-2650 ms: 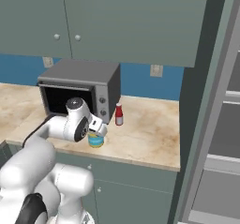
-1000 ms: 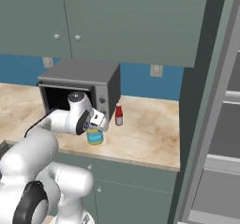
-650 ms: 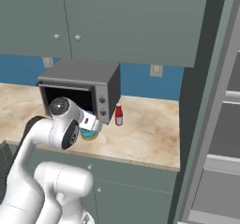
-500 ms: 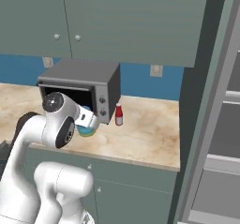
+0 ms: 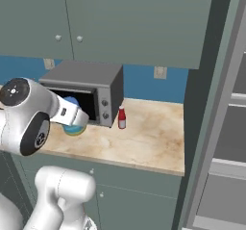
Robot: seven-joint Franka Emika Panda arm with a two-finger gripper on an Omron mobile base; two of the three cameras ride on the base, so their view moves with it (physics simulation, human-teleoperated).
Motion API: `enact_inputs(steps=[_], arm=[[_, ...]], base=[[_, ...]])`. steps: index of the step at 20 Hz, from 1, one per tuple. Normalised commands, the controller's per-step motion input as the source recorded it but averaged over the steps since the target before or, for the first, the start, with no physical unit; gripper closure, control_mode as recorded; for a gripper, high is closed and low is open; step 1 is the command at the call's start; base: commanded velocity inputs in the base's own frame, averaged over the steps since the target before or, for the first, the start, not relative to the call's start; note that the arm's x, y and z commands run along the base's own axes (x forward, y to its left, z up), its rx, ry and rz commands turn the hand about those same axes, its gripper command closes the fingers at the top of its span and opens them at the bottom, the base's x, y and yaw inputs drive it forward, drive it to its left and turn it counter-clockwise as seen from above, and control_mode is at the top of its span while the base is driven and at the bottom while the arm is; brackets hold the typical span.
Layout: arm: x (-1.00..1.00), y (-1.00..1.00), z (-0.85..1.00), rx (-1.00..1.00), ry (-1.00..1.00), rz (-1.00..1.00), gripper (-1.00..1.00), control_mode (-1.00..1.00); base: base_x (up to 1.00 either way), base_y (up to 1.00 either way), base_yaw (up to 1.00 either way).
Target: Place the ketchup and mayonnaise from the counter to the top shelf of the fridge. If the existing items in the fridge are on the top shelf, move them to other shelves.
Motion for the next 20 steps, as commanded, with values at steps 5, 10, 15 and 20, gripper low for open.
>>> enact_inputs(steps=[5, 10, 15, 20], arm=[[-0.76, 0.0, 0.52, -0.03, 0.12, 0.0, 1.0, -1.0], [-0.6, 0.0, 0.05, -0.07, 0.08, 0.0, 1.0, -1.0], [-0.44, -0.24, 0.0, -0.01, 0.0, 0.0, 1.0, 1.0], [0.0, 0.0, 0.0, 0.0, 0.0, 0.0, 1.0, 1.0]], base=[[0.0, 0.0, 0.0], [0.0, 0.0, 0.0], [-0.32, -0.38, 0.0], [-0.42, -1.0, -0.07]])
